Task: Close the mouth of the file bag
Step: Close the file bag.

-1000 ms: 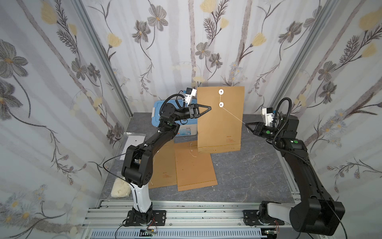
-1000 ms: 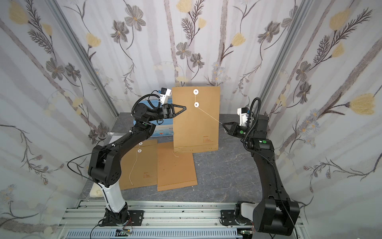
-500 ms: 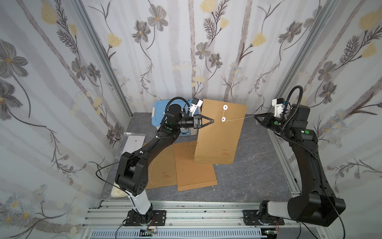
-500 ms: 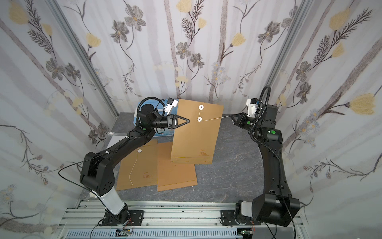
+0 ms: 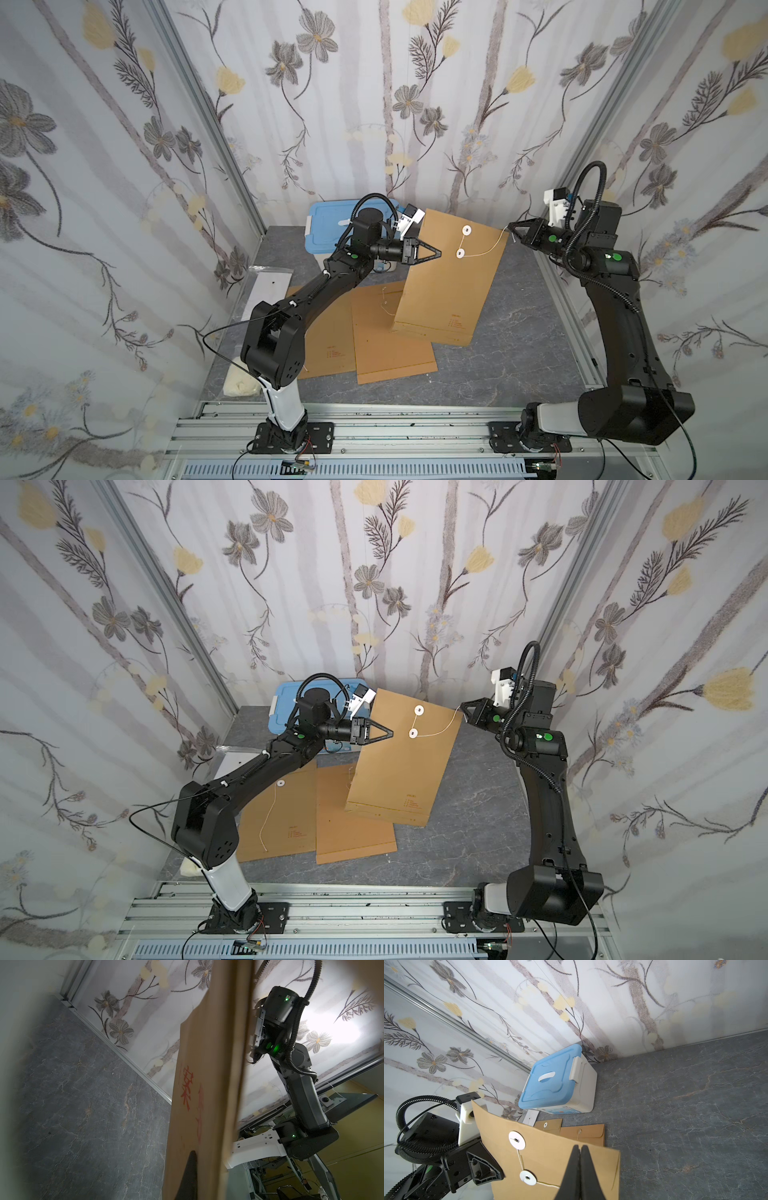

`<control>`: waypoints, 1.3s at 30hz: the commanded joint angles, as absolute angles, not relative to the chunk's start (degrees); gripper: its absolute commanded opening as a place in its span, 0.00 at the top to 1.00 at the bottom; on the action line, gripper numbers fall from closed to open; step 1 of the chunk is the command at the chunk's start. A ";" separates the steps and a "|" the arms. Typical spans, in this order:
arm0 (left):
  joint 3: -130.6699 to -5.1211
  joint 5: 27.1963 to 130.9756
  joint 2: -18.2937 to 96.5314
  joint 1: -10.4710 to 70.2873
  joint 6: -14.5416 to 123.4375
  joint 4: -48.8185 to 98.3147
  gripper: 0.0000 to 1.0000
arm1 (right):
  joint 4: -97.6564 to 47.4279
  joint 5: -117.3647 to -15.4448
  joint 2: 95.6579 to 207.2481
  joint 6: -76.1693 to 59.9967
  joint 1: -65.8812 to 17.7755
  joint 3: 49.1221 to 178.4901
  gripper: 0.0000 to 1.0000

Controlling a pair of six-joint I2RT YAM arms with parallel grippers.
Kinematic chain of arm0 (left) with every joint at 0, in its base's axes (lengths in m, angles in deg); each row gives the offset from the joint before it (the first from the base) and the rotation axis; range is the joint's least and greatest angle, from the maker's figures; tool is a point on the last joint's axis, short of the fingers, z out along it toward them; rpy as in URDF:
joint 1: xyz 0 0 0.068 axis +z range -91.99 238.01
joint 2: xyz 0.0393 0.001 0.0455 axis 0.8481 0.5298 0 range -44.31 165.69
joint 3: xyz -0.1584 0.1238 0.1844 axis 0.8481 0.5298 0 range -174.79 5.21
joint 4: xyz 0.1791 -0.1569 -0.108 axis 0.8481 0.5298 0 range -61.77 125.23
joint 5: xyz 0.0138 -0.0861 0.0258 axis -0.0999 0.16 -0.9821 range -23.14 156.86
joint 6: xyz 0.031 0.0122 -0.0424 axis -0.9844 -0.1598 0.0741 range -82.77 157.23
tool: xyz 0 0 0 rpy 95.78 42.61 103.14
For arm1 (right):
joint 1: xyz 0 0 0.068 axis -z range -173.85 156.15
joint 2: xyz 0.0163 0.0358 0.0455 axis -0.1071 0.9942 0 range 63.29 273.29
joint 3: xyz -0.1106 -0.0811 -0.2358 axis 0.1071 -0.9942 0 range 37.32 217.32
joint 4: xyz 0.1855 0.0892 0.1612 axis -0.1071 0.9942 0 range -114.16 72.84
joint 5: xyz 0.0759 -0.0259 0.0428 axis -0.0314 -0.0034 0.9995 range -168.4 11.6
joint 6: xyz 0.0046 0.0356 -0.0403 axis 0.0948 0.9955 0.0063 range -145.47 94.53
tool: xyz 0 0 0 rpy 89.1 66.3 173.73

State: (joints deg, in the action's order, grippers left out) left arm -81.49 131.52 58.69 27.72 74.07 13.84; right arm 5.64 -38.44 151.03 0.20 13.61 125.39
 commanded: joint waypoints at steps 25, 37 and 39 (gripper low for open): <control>-93.60 136.93 65.03 23.21 51.60 45.09 1.00 | -1.87 -44.57 150.63 2.00 7.71 124.34 1.00; -99.15 135.46 69.18 22.28 53.52 46.63 1.00 | -5.68 -47.35 151.04 3.09 1.40 123.54 1.00; -99.28 135.37 69.41 22.13 53.74 46.41 1.00 | -6.05 -47.51 151.59 3.31 0.49 123.67 1.00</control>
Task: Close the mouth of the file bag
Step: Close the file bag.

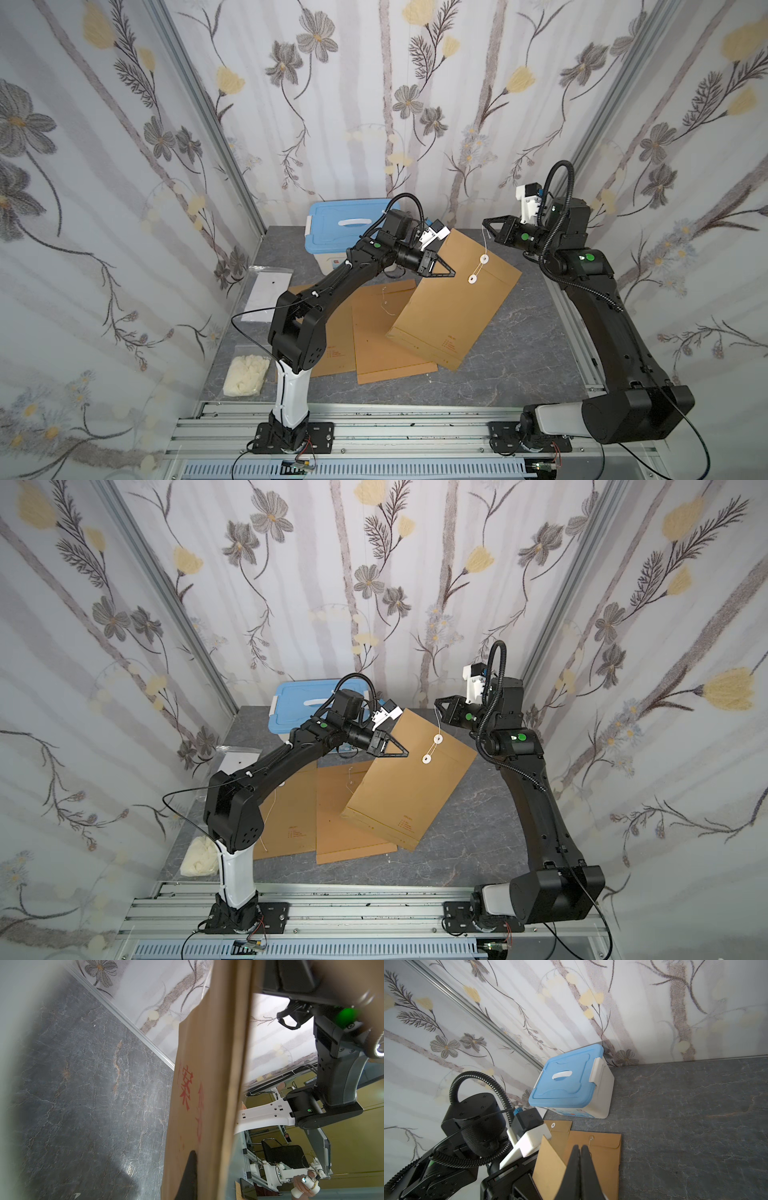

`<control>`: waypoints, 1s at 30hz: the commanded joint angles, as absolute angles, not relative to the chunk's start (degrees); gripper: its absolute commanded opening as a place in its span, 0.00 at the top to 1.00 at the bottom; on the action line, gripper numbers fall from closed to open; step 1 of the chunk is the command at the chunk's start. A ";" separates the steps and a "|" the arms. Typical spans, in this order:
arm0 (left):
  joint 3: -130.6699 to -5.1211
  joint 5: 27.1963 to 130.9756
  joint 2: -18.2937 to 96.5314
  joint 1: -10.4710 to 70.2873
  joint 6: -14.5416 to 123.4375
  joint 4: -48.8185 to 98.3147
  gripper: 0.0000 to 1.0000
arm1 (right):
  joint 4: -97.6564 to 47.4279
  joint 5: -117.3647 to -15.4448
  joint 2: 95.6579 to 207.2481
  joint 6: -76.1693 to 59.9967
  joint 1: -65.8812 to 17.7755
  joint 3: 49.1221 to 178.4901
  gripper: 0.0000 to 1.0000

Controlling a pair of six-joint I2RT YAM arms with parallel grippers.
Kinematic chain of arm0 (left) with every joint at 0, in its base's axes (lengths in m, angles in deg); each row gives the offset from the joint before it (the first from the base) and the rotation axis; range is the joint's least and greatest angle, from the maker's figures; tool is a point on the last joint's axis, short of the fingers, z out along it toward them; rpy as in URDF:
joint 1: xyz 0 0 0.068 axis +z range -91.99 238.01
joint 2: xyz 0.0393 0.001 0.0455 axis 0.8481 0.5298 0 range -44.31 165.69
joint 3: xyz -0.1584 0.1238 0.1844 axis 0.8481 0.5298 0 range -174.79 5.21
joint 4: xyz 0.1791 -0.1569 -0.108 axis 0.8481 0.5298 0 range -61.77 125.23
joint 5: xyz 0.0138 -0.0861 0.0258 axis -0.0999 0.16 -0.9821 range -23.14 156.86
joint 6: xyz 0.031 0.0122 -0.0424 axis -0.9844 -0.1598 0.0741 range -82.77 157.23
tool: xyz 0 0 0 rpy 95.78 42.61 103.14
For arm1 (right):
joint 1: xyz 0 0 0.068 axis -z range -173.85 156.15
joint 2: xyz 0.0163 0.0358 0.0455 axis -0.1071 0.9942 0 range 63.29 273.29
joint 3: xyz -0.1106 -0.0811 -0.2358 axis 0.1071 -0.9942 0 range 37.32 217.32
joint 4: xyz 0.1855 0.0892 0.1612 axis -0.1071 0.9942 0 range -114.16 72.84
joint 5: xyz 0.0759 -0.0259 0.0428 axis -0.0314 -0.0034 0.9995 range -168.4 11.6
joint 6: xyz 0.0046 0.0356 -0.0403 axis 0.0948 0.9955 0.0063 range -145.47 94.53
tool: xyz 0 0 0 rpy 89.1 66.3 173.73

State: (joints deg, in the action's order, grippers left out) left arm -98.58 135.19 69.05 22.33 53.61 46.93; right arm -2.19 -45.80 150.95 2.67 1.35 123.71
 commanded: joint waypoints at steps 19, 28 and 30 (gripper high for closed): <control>-95.99 132.42 70.67 22.09 67.18 30.72 1.00 | -18.19 -51.70 154.51 9.82 -8.84 119.31 1.00; -87.72 129.43 70.04 23.29 86.24 2.76 1.00 | -23.09 -51.87 157.06 12.35 -12.59 117.54 1.00; -86.93 129.12 69.92 23.29 89.23 -1.13 1.00 | -24.36 -51.52 157.82 12.98 -13.24 117.34 1.00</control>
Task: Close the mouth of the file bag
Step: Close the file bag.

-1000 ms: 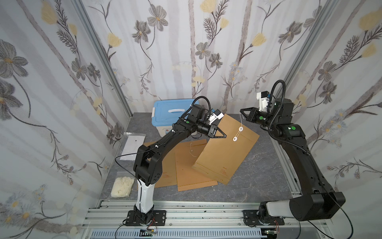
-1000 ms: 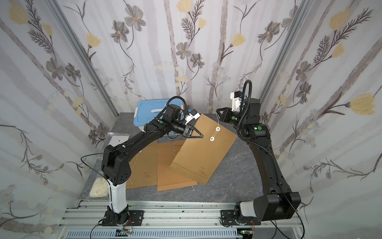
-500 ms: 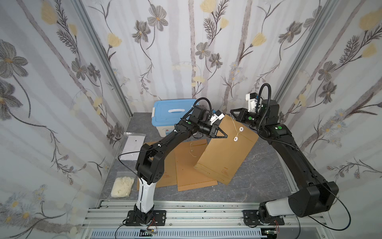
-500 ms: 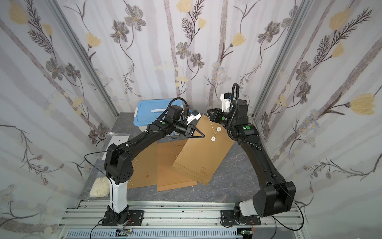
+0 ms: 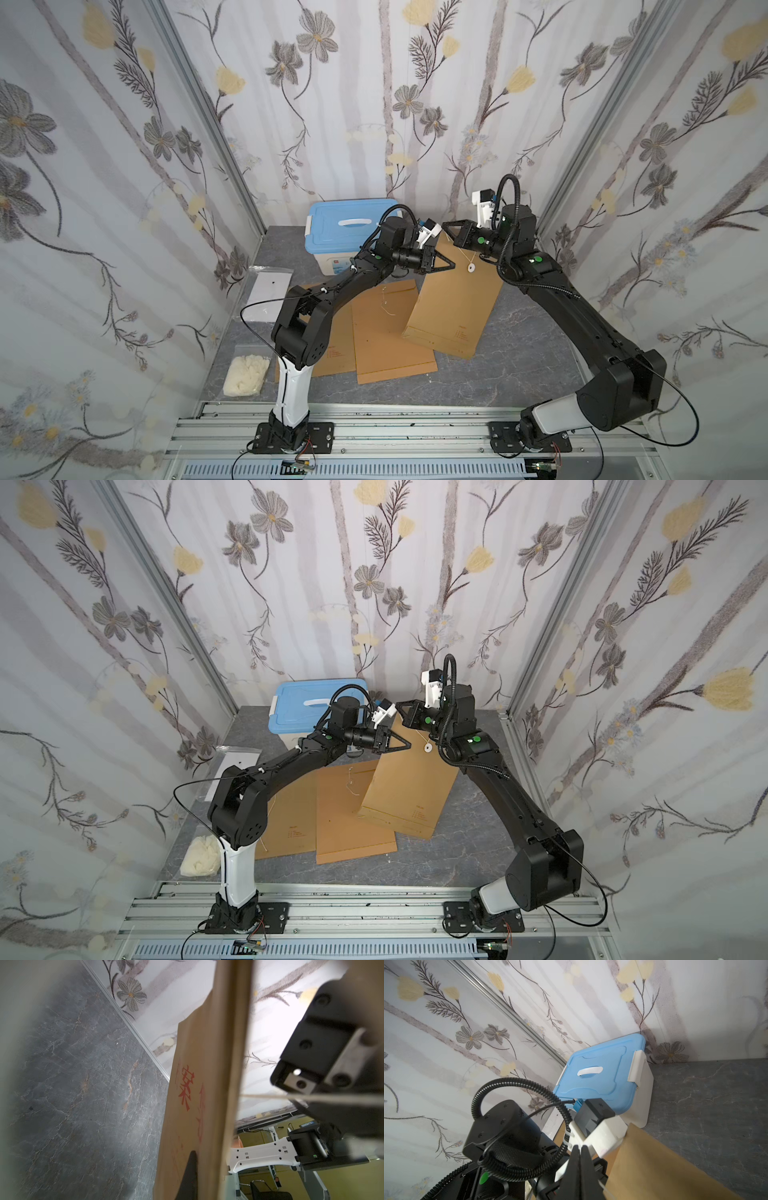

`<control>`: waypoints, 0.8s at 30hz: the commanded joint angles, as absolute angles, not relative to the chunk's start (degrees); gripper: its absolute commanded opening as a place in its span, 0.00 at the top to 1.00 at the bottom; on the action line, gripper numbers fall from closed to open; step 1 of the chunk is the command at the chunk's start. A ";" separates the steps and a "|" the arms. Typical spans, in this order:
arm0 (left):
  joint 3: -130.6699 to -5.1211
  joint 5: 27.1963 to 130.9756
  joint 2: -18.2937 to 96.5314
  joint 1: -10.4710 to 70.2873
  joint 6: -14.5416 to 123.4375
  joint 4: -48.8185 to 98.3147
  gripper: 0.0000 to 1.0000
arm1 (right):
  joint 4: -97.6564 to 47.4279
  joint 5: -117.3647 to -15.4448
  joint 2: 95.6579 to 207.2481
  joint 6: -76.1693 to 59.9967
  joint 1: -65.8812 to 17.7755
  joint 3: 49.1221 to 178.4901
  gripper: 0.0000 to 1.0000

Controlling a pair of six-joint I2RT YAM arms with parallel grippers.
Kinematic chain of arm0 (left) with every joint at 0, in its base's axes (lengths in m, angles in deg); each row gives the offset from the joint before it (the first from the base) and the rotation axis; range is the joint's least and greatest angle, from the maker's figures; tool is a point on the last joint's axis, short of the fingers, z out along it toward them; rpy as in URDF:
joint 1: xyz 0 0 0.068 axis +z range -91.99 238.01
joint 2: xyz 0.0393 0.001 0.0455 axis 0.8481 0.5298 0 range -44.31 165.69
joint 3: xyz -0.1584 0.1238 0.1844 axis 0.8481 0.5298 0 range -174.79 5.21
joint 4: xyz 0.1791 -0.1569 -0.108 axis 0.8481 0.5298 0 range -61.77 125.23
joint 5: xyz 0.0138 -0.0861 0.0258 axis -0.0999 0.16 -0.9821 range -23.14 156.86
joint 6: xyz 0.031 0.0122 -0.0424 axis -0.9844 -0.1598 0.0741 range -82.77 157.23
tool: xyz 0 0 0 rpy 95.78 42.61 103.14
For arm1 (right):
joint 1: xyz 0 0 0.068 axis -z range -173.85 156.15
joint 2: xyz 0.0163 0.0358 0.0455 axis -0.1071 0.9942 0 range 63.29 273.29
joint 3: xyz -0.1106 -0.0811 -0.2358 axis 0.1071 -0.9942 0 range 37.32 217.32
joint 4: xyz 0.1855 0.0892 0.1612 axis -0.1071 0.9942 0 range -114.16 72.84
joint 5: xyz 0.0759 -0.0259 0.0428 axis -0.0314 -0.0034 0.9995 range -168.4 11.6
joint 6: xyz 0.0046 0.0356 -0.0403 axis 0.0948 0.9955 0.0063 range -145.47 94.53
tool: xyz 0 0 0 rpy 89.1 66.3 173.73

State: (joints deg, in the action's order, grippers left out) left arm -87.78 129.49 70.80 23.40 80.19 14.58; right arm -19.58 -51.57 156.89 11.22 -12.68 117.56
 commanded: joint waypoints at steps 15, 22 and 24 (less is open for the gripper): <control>-82.03 124.99 70.09 26.79 100.78 -17.28 1.00 | -33.65 -49.93 157.28 17.77 -15.10 112.93 1.00; -80.44 123.03 72.35 28.38 117.20 -37.50 1.00 | -36.99 -49.94 155.29 18.92 -14.34 106.41 1.00; -80.09 122.60 71.95 28.80 117.65 -38.52 1.00 | -38.45 -49.99 152.94 19.53 -13.63 104.00 1.00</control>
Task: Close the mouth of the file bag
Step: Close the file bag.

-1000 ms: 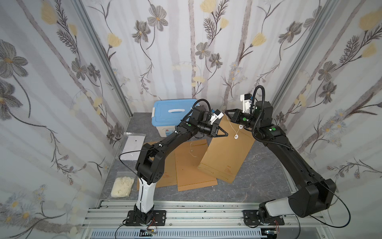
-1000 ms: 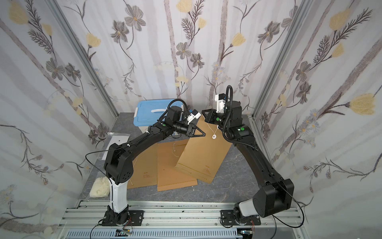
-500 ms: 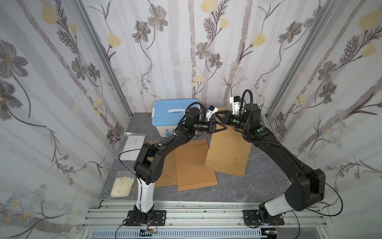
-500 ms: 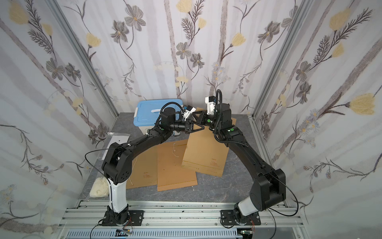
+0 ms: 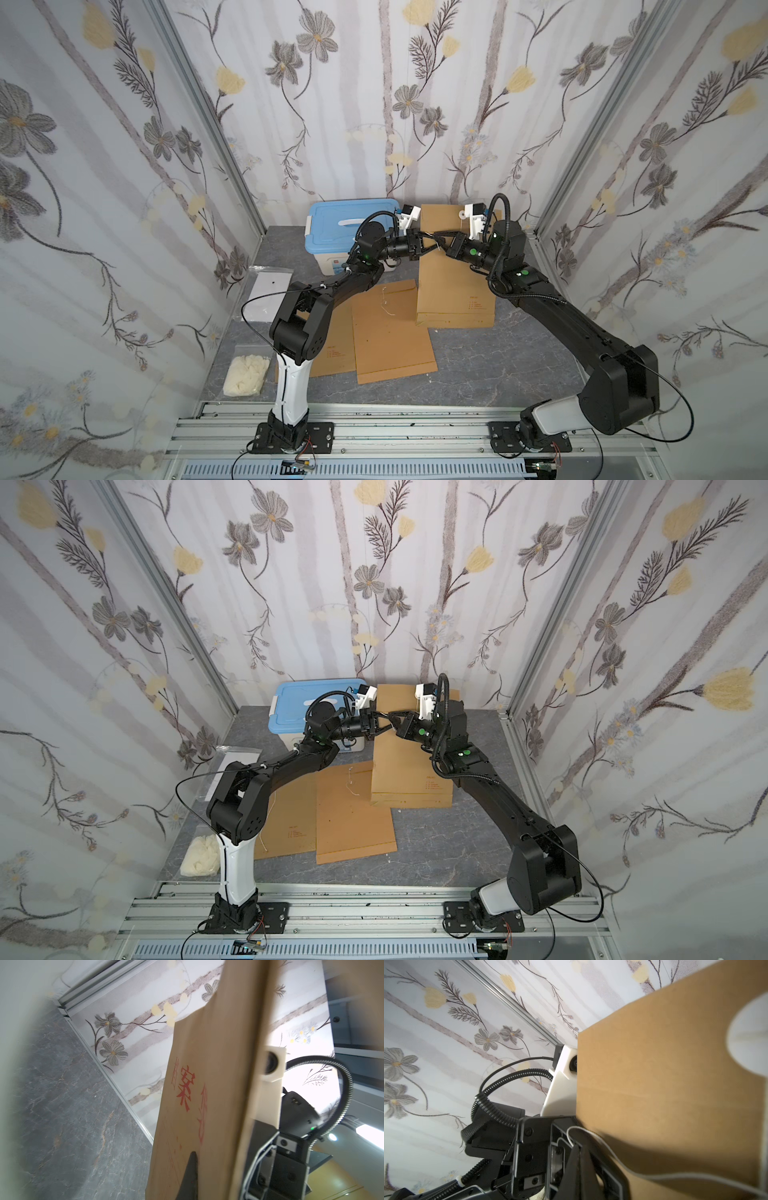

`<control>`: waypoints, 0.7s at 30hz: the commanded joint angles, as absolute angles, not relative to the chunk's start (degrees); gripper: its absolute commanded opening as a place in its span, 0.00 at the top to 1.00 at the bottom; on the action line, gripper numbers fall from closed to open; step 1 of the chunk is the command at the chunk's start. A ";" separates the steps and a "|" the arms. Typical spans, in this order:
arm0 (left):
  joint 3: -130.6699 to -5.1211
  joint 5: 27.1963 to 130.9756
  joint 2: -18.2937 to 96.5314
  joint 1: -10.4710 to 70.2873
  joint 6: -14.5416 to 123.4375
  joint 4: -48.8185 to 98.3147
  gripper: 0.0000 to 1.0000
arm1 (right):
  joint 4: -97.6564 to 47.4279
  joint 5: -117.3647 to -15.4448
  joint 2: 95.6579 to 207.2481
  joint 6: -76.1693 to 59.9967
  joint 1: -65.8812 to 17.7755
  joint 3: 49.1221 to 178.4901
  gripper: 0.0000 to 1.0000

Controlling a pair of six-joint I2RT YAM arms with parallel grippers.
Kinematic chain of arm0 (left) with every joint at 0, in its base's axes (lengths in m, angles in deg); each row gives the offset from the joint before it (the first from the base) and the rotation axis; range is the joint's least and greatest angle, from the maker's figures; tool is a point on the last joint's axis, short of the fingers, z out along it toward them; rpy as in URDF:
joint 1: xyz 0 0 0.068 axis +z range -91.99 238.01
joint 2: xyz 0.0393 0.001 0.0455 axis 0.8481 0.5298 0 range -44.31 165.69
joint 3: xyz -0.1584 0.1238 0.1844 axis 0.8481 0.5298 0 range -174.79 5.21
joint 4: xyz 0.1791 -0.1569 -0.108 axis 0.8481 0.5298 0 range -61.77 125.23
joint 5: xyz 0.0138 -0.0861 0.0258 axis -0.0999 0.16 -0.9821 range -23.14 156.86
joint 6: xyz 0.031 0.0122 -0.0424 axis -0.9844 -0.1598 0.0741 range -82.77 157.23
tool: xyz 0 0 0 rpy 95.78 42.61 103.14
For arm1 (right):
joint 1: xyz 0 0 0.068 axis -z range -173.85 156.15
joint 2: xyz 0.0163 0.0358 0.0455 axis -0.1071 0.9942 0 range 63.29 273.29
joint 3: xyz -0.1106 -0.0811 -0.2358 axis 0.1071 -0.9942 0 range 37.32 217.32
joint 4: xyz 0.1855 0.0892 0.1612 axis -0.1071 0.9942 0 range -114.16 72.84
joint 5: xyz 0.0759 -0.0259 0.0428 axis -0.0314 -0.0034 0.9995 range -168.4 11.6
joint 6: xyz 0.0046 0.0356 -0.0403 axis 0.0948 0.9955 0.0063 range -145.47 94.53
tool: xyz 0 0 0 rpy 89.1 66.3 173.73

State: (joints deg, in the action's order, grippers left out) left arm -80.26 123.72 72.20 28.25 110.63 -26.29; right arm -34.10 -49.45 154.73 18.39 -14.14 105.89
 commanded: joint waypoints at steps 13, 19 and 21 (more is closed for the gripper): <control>-78.46 121.93 70.26 29.18 115.82 -37.01 1.00 | -38.24 -49.42 148.53 19.27 -12.14 96.79 1.00; -78.81 121.28 70.44 29.29 118.69 -39.71 1.00 | -35.97 -49.58 146.81 17.96 -11.44 95.01 1.00; -79.12 121.23 70.43 29.28 119.12 -39.83 1.00 | -35.12 -49.59 146.22 17.61 -11.04 94.09 1.00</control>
